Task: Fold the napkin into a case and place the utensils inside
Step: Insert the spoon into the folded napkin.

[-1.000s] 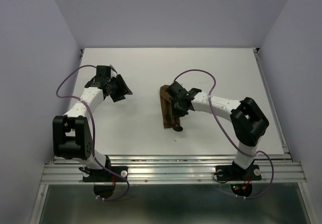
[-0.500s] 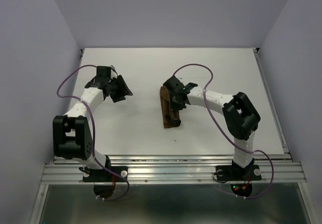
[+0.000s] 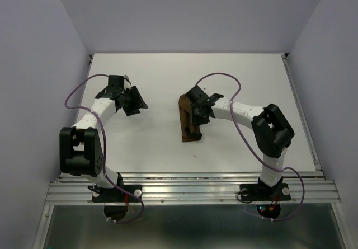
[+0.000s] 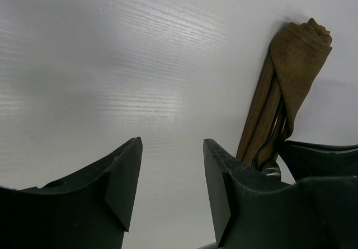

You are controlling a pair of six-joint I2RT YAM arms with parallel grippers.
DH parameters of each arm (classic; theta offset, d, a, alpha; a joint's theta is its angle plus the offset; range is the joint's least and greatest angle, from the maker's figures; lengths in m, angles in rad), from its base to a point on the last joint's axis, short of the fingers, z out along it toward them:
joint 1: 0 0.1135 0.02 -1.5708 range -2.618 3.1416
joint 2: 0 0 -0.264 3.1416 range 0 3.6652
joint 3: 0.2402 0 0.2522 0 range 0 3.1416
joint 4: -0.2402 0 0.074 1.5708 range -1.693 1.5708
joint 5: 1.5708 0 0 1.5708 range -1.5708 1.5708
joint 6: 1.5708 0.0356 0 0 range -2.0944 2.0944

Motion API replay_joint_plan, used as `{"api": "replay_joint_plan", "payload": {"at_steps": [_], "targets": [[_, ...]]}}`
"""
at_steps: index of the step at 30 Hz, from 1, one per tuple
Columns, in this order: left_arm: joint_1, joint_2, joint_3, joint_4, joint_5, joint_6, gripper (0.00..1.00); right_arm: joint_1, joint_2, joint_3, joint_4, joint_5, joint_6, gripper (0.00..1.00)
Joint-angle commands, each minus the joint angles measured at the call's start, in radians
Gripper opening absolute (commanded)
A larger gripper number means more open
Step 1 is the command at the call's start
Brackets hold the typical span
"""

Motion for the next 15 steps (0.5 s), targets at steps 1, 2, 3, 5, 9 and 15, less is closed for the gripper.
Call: {"api": "replay_joint_plan", "payload": {"at_steps": [1, 2, 3, 5, 9, 15], "targets": [[-0.005, 0.002, -0.015, 0.013, 0.019, 0.012, 0.59, -0.005, -0.067, -0.023, 0.036, -0.021, 0.007, 0.32], [-0.005, 0.0, -0.017, 0.013, 0.018, 0.012, 0.59, -0.005, -0.07, -0.028, 0.038, -0.02, 0.007, 0.31], [-0.005, 0.0, -0.017, 0.012, 0.018, 0.012, 0.59, -0.005, -0.072, -0.038, 0.039, -0.02, 0.009, 0.28], [-0.005, -0.001, -0.021, 0.015, 0.016, 0.012, 0.59, -0.005, -0.078, -0.049, 0.047, -0.026, 0.004, 0.23], [-0.006, -0.001, -0.024, 0.016, 0.016, 0.01, 0.59, -0.005, -0.072, -0.057, 0.05, -0.029, 0.0, 0.22], [-0.006, -0.003, -0.026, 0.016, 0.015, 0.01, 0.58, 0.004, -0.05, -0.048, 0.05, -0.034, -0.003, 0.27]]}}
